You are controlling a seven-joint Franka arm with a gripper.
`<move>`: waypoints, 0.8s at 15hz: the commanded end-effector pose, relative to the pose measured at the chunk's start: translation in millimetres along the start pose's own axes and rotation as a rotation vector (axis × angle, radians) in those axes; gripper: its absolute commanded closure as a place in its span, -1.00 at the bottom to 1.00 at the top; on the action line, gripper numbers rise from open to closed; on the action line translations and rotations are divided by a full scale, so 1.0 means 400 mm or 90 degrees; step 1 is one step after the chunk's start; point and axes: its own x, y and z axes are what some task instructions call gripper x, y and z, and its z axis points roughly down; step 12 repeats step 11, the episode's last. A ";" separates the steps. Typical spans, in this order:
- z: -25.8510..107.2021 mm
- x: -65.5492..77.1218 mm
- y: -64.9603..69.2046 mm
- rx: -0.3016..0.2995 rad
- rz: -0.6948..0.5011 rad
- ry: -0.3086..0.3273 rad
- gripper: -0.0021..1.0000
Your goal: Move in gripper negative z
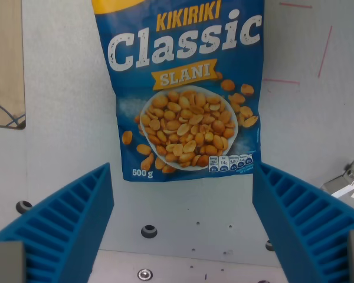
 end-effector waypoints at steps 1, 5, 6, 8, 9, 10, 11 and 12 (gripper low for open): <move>-0.019 0.001 0.000 0.000 0.000 0.004 -1.00; -0.069 0.000 0.000 0.000 0.000 0.004 -1.00; -0.082 0.000 0.000 0.000 0.000 0.004 -1.00; -0.107 0.000 0.000 0.000 0.000 0.004 -1.00; -0.119 0.000 0.000 0.000 0.000 0.004 -1.00; -0.132 0.000 0.000 0.000 0.000 0.004 -1.00; -0.144 0.000 0.000 0.000 0.000 0.004 -1.00; -0.144 0.000 0.000 0.000 0.000 0.004 -1.00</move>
